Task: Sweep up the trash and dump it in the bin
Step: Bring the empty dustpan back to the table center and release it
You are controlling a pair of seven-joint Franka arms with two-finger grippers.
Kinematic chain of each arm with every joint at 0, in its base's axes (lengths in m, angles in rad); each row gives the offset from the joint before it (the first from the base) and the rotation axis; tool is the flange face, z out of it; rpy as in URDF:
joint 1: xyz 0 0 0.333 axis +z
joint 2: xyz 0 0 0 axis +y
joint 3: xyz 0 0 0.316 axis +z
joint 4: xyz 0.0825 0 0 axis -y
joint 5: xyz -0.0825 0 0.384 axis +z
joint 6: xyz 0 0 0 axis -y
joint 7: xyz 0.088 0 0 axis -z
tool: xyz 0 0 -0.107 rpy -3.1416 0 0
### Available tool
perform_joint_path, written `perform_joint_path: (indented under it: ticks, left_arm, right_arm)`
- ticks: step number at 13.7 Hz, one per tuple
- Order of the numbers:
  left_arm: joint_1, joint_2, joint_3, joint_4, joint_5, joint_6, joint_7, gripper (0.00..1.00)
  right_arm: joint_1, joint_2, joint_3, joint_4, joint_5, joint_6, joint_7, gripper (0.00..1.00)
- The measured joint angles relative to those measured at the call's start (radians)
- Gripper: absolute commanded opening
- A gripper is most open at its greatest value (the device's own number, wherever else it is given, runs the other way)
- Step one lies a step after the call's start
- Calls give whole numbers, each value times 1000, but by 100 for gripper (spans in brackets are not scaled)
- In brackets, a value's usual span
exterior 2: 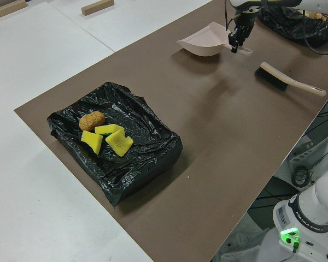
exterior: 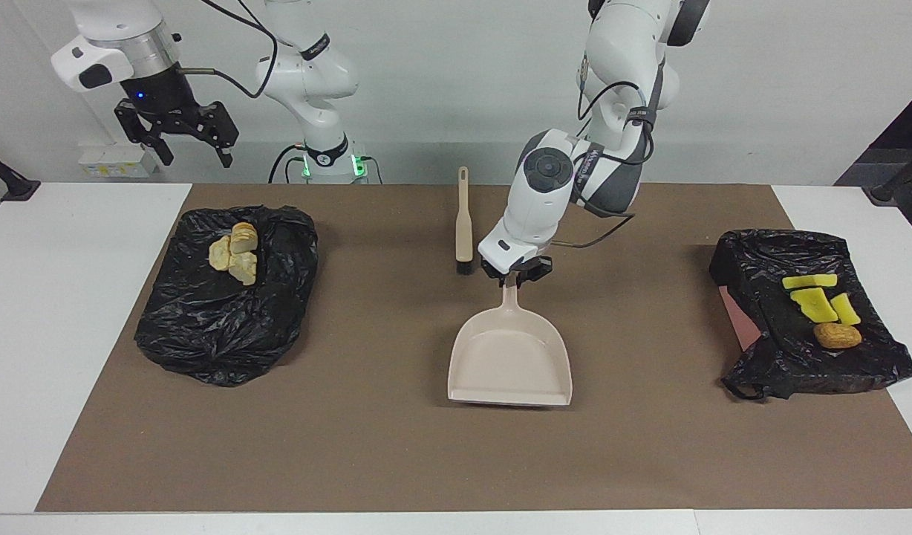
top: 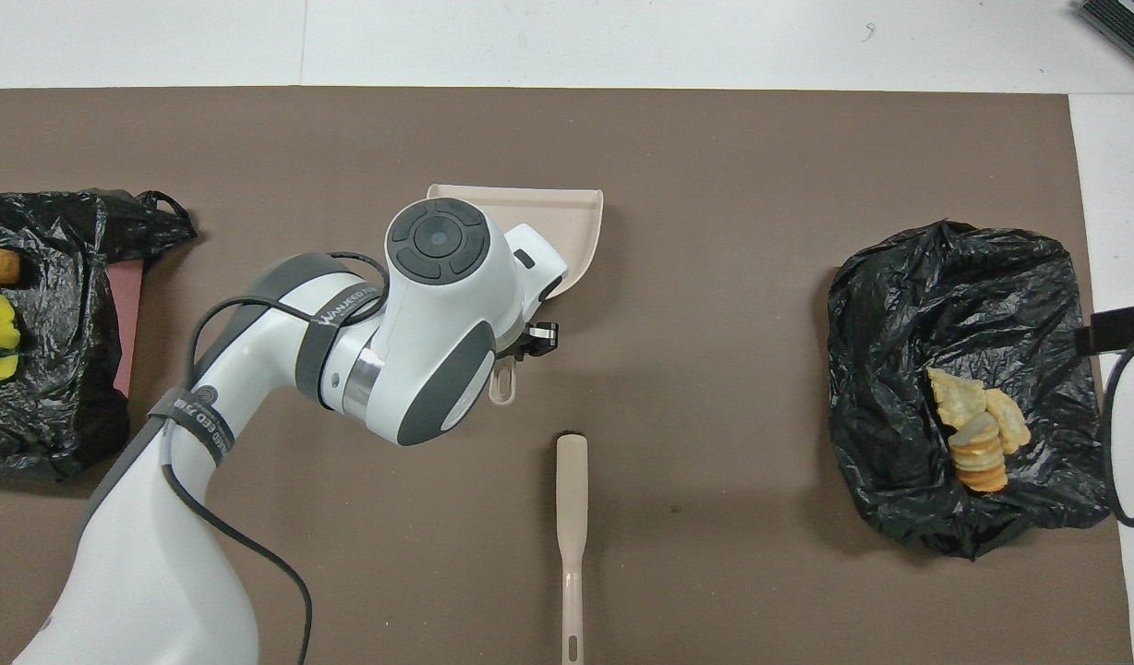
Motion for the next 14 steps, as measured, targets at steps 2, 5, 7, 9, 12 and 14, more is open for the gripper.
perform_joint_path:
  ticks: [2, 5, 7, 9, 12, 14]
  left_arm:
    - [-13, 30, 1, 2, -1, 47, -13, 61]
    - [-19, 40, 3, 8, 2, 50, -19, 100]
    - [-16, 24, 15, 21, 4, 33, -20, 100]
    - [6, -15, 31, 31, 5, -7, -19, 100]
    - [93, -95, 40, 37, 6, -66, 21, 100]
    - [167, -150, 43, 42, 6, -121, 110, 100]
  right_arm:
    - [1, 0, 2, -1, 0, 0, 0, 100]
    - [1, 0, 3, -2, 0, 0, 0, 100]
    - [1, -1, 3, -2, 0, 0, 0, 100]
    - [1, -2, 3, -3, 0, 0, 0, 100]
    - [1, -3, 3, -4, 0, 0, 0, 100]
    - [1, -3, 3, -5, 0, 0, 0, 100]
